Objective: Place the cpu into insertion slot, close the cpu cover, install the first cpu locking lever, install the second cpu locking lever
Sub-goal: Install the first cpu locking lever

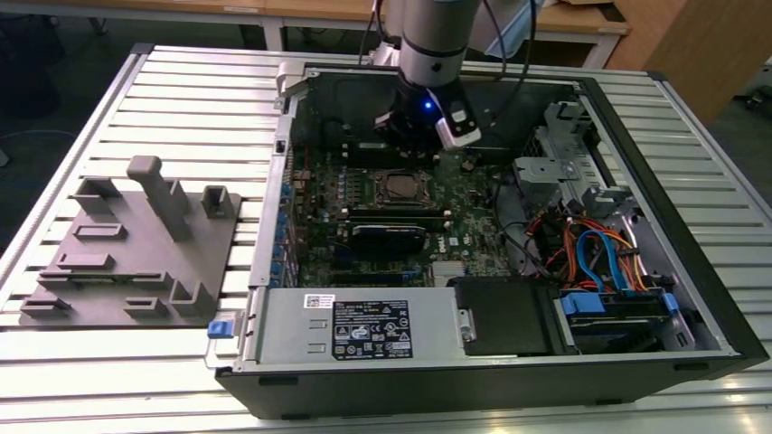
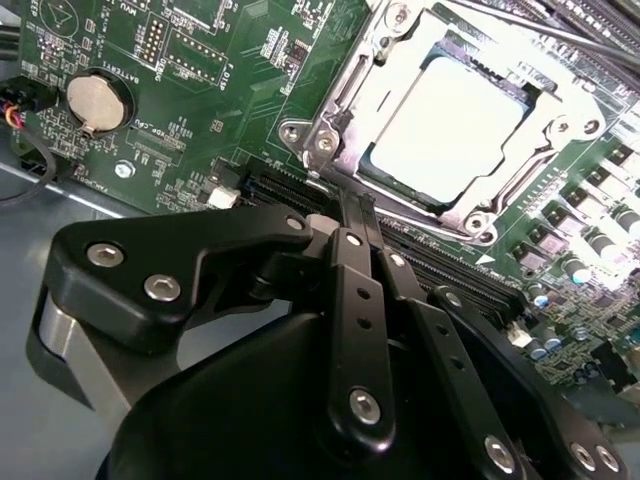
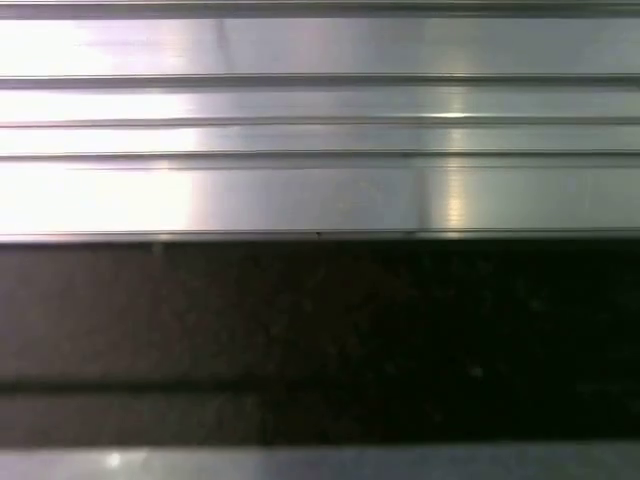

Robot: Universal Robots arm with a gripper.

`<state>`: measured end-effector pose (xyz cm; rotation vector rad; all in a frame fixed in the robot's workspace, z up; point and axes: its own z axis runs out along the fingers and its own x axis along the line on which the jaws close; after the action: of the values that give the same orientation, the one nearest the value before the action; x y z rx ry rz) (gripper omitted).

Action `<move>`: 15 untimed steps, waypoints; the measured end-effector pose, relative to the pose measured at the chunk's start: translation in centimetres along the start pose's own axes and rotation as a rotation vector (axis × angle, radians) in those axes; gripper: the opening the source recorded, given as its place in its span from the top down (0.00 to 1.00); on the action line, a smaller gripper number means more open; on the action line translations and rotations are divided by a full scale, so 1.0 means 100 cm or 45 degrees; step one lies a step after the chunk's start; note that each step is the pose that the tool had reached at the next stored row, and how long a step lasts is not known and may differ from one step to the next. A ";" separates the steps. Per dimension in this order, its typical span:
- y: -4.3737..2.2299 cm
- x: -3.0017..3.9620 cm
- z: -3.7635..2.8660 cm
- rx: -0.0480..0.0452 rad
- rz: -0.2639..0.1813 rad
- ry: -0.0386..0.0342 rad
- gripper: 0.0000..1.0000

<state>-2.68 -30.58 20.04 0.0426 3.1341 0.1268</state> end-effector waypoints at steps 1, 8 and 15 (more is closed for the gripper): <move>0.0000 -0.0001 0.0007 0.000 0.000 0.0001 0.90; -0.0002 -0.0005 0.0027 0.000 0.000 0.0004 0.90; 0.0002 -0.0006 -0.0013 0.000 0.000 0.0004 0.90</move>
<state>-2.62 -30.57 20.16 0.0428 3.1344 0.1268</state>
